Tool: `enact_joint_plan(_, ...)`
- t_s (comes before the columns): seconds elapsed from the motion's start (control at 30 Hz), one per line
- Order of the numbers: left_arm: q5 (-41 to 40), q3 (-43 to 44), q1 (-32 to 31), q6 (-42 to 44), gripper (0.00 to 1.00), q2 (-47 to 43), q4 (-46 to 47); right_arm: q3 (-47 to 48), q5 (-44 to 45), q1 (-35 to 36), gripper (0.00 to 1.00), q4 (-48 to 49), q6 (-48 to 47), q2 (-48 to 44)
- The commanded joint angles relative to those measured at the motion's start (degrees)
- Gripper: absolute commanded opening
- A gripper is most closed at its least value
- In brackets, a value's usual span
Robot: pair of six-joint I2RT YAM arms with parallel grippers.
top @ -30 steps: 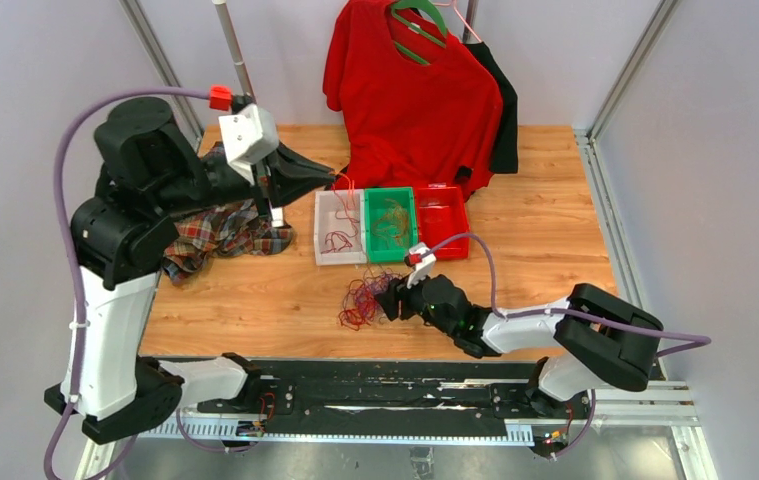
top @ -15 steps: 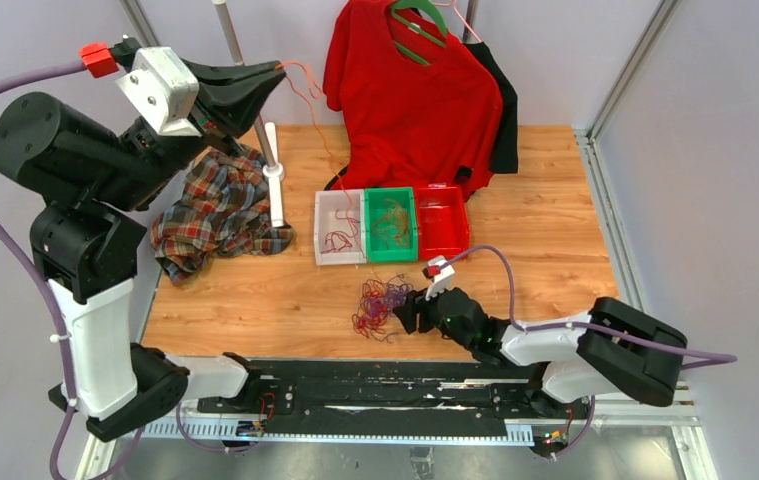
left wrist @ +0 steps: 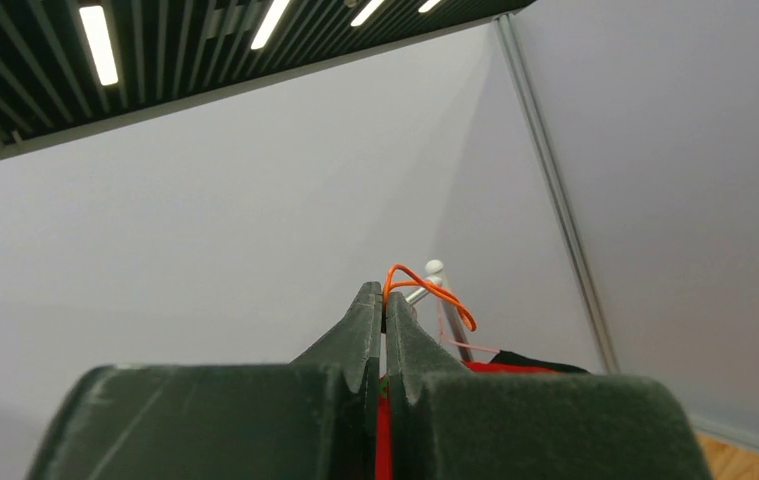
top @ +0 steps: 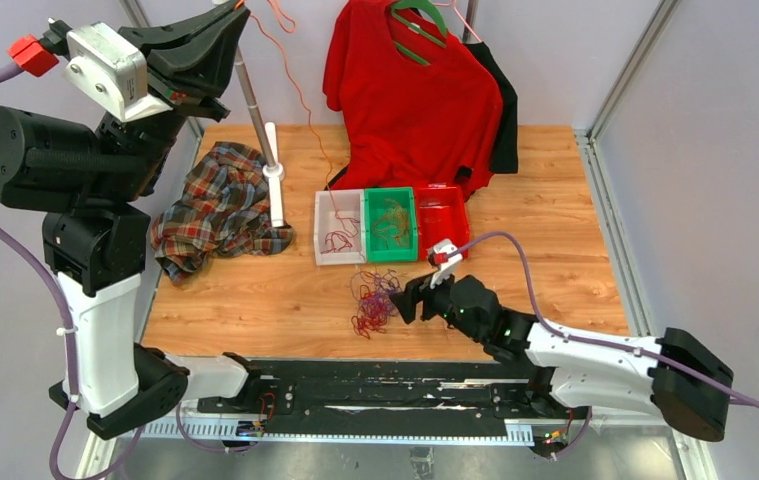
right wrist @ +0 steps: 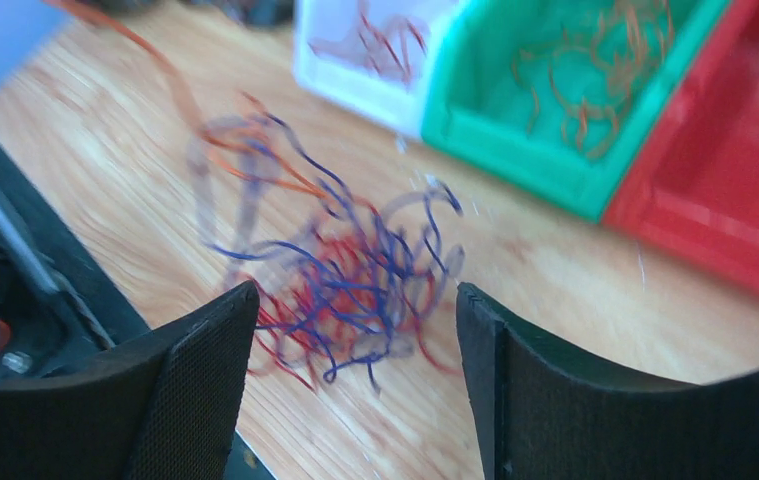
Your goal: Untangle the cables
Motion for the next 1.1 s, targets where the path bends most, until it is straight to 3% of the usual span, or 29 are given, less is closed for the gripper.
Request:
enact_joint_plan(0.0, 3.63, -0.78, -0.34, -1.78, 0.01, -0.73, 1.63, 9.95, -1.59, 2.03, 0.72, -6.99, -7.33, -2.89)
enact_joint_plan(0.27, 6.33, 2.84, -0.34, -1.96, 0.01, 0.87, -1.51, 22.03, -6.86, 3.41, 0.73, -4.06, -14.22, 6.04)
enact_joint_plan(0.53, 6.52, 4.33, -0.38, -0.48, 0.01, 0.62, -2.96, 25.81, -9.62, 3.32, 0.76, 5.91, -17.85, 18.29)
enact_joint_plan(0.67, 6.27, 4.98, -0.34, -0.26, 0.01, 0.53, -2.92, 29.36, -8.49, 2.39, 0.75, 6.50, -17.24, 25.54)
enact_joint_plan(0.87, 2.02, 8.83, -0.34, 2.13, 0.01, 0.99, -0.69, 25.23, -6.53, 1.14, 0.69, 11.63, -13.22, 32.51)
enact_joint_plan(1.07, -9.32, 12.20, -0.34, 7.01, 0.01, 0.98, 12.20, 14.48, -2.89, 1.04, 0.68, 18.59, -8.68, 35.19)
